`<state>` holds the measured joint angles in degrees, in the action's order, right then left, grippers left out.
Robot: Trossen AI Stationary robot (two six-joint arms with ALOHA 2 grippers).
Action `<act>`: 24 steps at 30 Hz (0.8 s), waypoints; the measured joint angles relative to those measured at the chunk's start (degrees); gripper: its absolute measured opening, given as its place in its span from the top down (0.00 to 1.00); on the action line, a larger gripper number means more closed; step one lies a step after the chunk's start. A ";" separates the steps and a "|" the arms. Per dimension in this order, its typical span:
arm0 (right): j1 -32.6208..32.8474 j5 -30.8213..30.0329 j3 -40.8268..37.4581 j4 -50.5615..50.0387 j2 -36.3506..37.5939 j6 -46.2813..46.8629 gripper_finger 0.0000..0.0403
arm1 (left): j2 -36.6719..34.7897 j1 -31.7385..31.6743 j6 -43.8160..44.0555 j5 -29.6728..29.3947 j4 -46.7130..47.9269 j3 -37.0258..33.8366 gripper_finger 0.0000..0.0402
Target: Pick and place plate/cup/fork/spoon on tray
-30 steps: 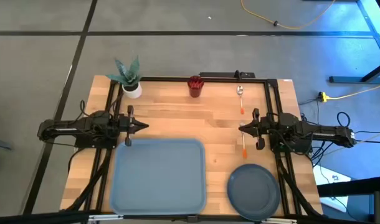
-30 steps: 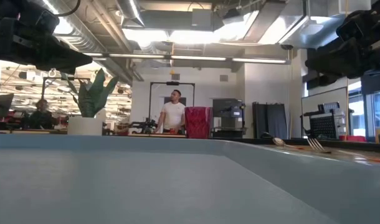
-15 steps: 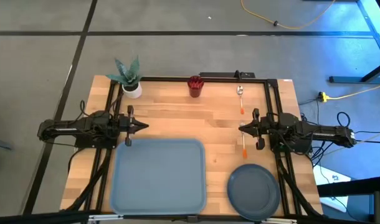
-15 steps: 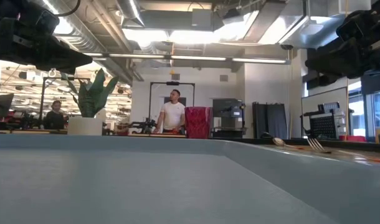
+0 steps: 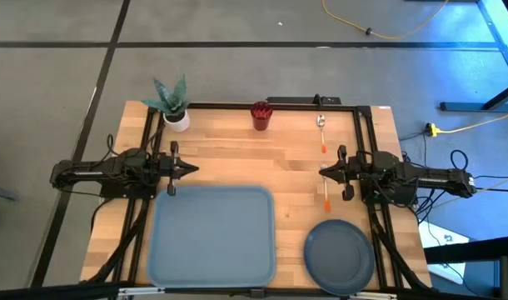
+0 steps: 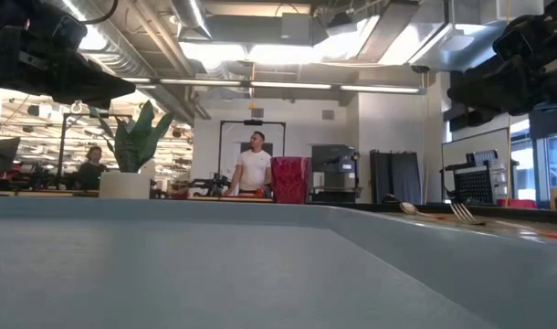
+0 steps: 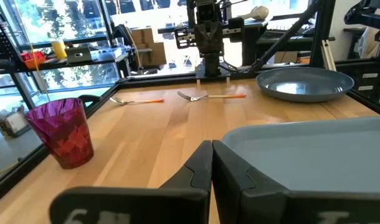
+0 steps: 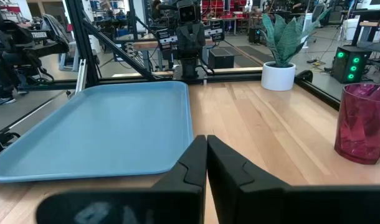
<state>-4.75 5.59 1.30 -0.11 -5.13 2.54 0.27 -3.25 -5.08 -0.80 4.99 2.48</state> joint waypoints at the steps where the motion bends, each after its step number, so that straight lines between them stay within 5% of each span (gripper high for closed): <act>1: 0.00 0.00 0.01 0.01 0.01 -0.01 0.96 | 0.01 0.02 -0.02 0.01 -0.01 0.01 1.00; 12: 0.00 2.13 3.28 2.07 -0.03 4.61 0.96 | 0.01 0.01 -0.01 0.01 0.00 0.01 1.00; 18: 0.02 1.57 17.42 -9.72 -5.53 7.69 0.96 | 0.00 0.00 0.00 0.02 0.00 0.00 1.00; 24: 0.02 1.59 37.80 -29.35 -23.87 8.57 0.96 | 0.02 0.02 1.87 0.09 -1.51 -0.18 1.00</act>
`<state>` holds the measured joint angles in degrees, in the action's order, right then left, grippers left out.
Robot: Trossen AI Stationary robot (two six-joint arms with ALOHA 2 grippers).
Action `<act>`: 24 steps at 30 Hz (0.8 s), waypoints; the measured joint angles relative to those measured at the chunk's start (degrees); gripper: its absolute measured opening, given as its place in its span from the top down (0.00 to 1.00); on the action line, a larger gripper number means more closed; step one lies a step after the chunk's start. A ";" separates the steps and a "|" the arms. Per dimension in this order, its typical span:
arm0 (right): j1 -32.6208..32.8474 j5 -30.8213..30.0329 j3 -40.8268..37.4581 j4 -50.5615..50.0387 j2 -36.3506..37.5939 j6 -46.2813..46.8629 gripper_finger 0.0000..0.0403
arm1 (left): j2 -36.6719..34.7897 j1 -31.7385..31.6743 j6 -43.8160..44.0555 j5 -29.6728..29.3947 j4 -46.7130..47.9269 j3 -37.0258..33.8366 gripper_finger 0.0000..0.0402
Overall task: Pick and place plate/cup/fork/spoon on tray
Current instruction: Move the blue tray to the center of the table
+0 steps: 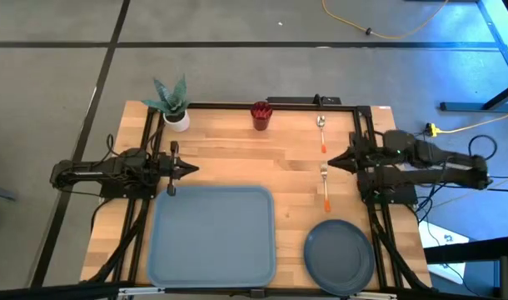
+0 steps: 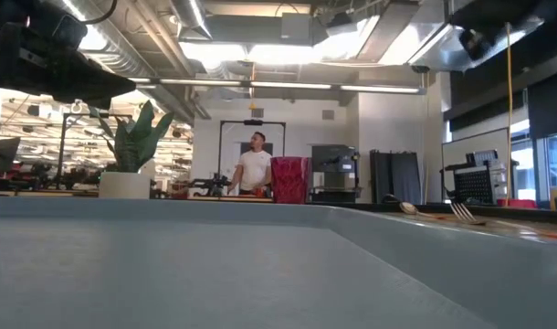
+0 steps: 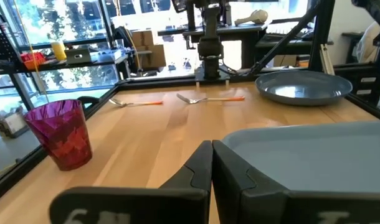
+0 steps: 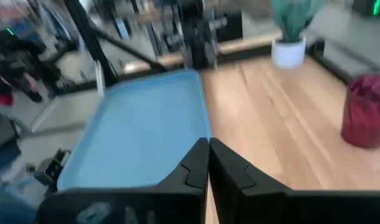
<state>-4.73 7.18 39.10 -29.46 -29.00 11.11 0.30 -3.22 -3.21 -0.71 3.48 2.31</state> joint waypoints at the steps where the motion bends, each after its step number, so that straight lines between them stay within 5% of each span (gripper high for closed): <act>1: 0.00 0.00 3.32 -2.04 -3.97 -0.07 0.96 | -0.01 0.00 1.19 0.00 -0.22 0.00 1.00; 12: -0.04 5.55 31.07 -20.76 -42.46 9.72 0.96 | 0.00 0.00 7.50 1.84 -0.37 0.00 1.00; 19: -0.02 20.97 36.17 -18.35 -55.15 9.79 0.96 | 0.00 0.00 7.55 1.83 -0.52 0.09 1.00; 24: 0.00 24.18 36.36 -14.30 -60.89 9.72 0.96 | 0.00 0.00 7.53 1.79 -0.54 0.11 1.00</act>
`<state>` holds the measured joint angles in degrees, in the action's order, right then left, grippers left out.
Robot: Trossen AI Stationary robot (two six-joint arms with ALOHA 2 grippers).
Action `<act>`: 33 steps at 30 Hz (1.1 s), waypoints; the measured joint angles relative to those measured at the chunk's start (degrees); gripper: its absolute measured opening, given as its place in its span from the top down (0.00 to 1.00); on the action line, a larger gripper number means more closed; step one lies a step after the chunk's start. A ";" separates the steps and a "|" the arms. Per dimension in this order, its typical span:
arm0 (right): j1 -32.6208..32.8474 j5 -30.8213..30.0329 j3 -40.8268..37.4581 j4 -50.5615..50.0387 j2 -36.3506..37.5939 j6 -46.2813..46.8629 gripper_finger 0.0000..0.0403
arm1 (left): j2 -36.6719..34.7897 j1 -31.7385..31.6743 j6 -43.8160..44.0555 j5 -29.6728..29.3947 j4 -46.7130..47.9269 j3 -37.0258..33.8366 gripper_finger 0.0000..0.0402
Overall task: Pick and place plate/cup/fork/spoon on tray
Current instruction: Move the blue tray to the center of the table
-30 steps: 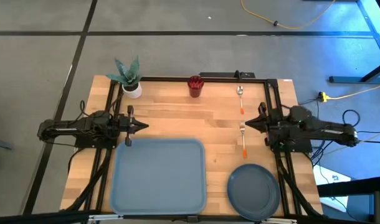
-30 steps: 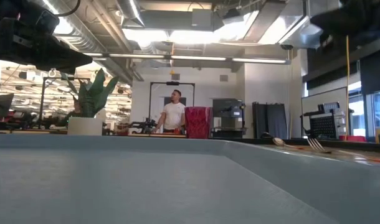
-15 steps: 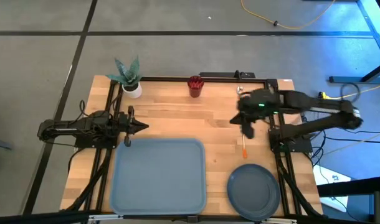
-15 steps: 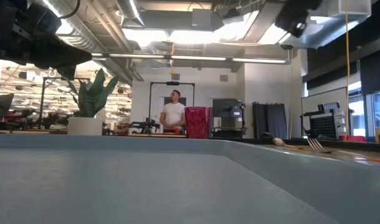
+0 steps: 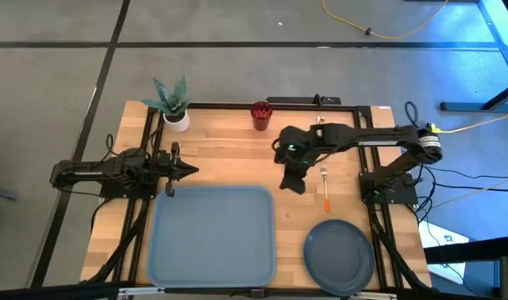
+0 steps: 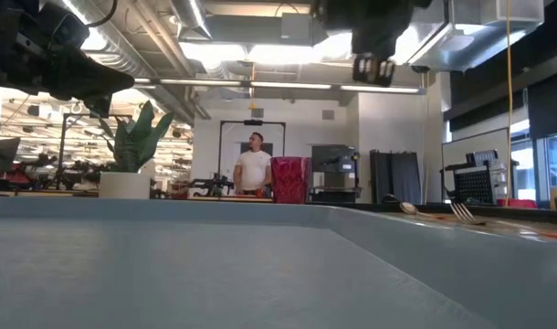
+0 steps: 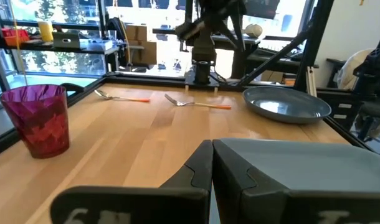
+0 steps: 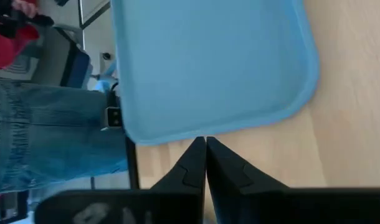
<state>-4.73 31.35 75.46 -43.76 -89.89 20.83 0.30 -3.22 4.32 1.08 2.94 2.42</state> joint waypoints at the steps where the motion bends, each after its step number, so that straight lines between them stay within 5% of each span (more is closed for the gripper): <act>1: 0.00 -0.03 0.00 0.52 -1.10 -0.23 0.96 | 0.00 0.00 0.00 0.00 0.00 0.00 1.00; 18: 0.82 -3.31 0.00 19.47 -16.80 -2.98 0.98 | 0.00 0.00 0.00 0.02 0.00 0.09 1.00; 33: 4.54 -10.75 0.00 24.85 -25.82 -6.06 0.99 | 0.00 0.00 0.00 0.02 0.00 0.09 1.00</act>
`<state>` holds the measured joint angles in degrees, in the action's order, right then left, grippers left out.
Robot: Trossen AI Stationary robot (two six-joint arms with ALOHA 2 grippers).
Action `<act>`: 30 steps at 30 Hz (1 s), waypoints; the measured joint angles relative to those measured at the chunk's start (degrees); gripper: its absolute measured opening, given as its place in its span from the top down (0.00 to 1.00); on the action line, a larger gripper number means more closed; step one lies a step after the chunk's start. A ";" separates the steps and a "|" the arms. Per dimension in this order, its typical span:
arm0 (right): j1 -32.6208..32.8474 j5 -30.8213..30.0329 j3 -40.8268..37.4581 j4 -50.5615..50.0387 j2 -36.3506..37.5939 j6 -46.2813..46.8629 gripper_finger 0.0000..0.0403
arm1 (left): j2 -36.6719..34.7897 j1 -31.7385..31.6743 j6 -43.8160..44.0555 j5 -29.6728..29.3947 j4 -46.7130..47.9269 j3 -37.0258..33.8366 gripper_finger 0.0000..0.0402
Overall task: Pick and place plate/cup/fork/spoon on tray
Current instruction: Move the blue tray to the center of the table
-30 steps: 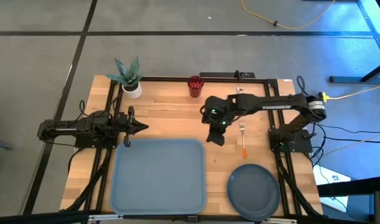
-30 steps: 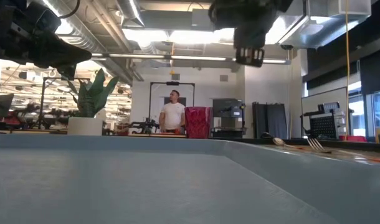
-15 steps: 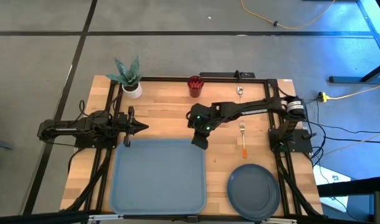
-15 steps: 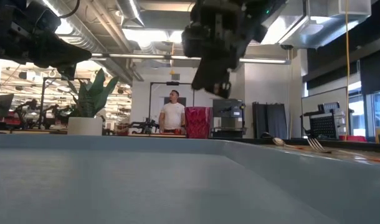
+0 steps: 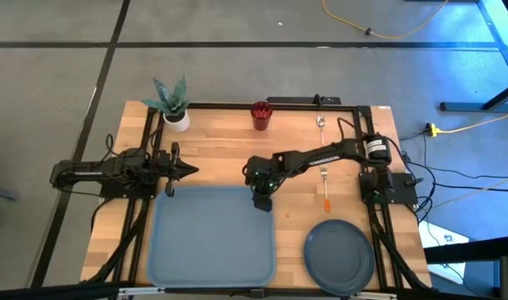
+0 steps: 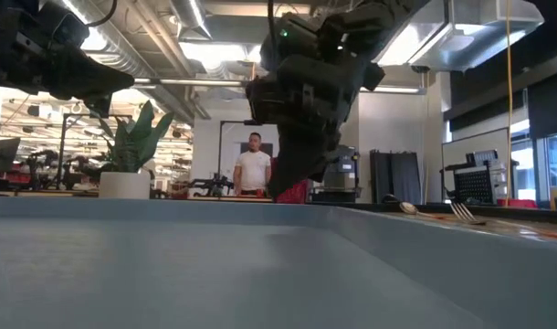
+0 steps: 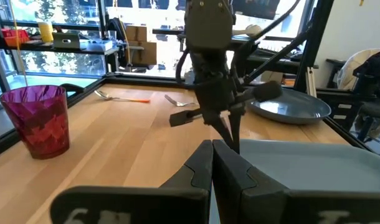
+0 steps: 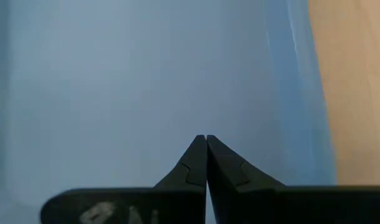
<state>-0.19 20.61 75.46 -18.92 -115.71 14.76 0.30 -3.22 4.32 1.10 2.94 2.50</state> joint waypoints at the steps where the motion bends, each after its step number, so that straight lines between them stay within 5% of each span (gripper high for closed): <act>1: 0.09 -0.92 0.00 -0.08 -0.24 0.00 0.99 | 0.00 0.00 0.00 0.00 0.00 0.00 1.00; 30: -1.40 -17.35 0.24 -4.92 -3.07 6.04 0.99 | 0.00 -0.01 0.00 0.02 0.02 0.00 1.00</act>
<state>-1.59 3.26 75.70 -23.84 -118.78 20.80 0.30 -3.23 4.32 1.12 2.95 2.50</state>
